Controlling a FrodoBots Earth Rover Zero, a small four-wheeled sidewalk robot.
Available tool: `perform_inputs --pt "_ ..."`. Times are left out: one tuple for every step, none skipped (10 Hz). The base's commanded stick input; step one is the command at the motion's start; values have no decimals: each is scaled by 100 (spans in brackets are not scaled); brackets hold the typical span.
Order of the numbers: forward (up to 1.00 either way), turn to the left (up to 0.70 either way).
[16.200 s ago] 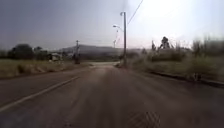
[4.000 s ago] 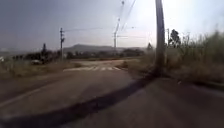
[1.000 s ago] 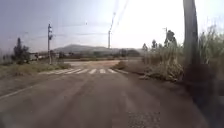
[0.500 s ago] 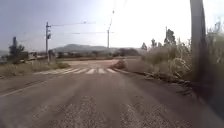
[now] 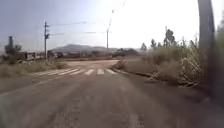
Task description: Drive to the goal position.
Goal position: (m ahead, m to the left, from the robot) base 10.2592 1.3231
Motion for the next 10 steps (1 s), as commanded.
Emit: perform_inputs --pt "70 0" --pt "70 0" --pt "70 0" --pt "70 0" --pt "70 0" --pt "70 0" --pt "70 0" --pt "70 0" --pt "70 0" --pt "70 0"
